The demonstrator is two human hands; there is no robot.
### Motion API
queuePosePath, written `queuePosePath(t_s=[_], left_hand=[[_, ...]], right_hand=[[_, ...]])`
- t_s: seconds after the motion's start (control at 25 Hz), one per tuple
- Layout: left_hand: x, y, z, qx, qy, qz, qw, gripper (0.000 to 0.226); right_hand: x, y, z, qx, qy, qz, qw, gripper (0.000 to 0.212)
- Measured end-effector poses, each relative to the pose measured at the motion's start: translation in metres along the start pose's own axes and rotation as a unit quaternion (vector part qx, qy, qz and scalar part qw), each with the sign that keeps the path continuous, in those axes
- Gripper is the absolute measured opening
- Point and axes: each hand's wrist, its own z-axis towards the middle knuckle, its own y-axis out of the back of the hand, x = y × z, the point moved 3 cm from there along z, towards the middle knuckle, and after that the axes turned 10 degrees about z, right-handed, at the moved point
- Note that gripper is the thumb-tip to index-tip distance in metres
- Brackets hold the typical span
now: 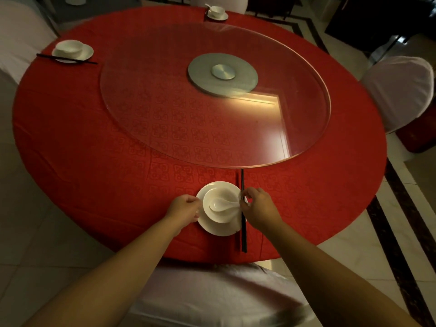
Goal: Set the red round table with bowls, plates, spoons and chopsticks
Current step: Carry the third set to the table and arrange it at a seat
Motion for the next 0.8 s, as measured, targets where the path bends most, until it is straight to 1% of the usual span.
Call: queuePosePath(t_s=[0.12, 0.2, 0.32, 0.4, 0.48, 0.56, 0.64, 0.72, 0.8], left_hand=[[-0.015, 0.024, -0.010, -0.005, -0.059, 0.086, 0.995, 0.014], [-0.028, 0.041, -0.022, -0.023, -0.110, 0.149, 0.982, 0.010], [-0.046, 0.065, -0.052, -0.074, -0.176, 0.219, 0.957, 0.007], [-0.051, 0.081, -0.081, -0.109, -0.203, 0.241, 0.943, 0.008], [-0.050, 0.101, -0.114, -0.148, -0.217, 0.250, 0.932, 0.006], [-0.046, 0.126, -0.147, -0.188, -0.215, 0.255, 0.924, 0.005], [-0.036, 0.150, -0.180, -0.235, -0.204, 0.259, 0.914, 0.010], [-0.028, 0.169, -0.203, -0.257, -0.208, 0.272, 0.904, 0.015], [-0.019, 0.192, -0.226, -0.281, -0.202, 0.272, 0.898, 0.014]], right_hand=[[0.009, 0.010, -0.010, -0.019, 0.003, -0.023, 1.000, 0.024], [0.018, 0.017, -0.018, -0.020, 0.025, -0.037, 0.999, 0.026], [0.039, 0.026, -0.030, 0.001, 0.076, -0.061, 0.995, 0.027], [0.060, 0.032, -0.038, 0.027, 0.115, -0.062, 0.991, 0.026], [0.089, 0.035, -0.044, 0.054, 0.168, -0.072, 0.982, 0.024], [0.122, 0.036, -0.052, 0.073, 0.221, -0.080, 0.969, 0.023], [0.157, 0.032, -0.065, 0.092, 0.278, -0.076, 0.953, 0.021], [0.185, 0.027, -0.076, 0.104, 0.324, -0.071, 0.938, 0.020], [0.219, 0.018, -0.089, 0.113, 0.368, -0.064, 0.921, 0.021]])
